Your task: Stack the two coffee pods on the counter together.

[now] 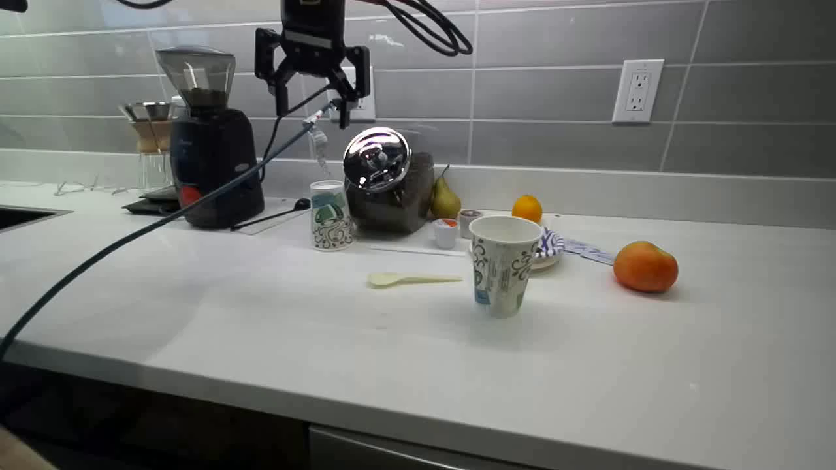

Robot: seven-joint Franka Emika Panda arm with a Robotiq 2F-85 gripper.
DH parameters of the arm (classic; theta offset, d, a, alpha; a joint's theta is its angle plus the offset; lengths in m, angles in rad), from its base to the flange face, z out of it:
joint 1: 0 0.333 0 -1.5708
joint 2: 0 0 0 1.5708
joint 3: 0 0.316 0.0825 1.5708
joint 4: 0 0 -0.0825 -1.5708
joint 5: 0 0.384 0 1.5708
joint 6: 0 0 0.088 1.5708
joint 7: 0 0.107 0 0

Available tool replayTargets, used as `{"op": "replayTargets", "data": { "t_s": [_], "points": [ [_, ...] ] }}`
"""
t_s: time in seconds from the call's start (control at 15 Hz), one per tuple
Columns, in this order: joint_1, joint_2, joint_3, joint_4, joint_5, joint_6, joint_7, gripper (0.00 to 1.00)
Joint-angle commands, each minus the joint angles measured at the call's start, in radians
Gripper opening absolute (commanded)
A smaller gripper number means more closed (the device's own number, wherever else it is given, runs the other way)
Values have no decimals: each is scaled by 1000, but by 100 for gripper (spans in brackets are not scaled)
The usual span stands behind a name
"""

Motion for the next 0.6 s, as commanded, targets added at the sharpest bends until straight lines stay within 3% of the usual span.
{"op": "replayTargets", "data": {
  "t_s": [0.0, 0.4, 0.53],
  "points": [
    [-22, 1, 21, 2, 7, -3, -5, 100],
    [-22, 1, 21, 2, 7, -3, -5, 100],
    [-44, 41, 26, 13, -6, 61, 50, 100]
  ]
}}
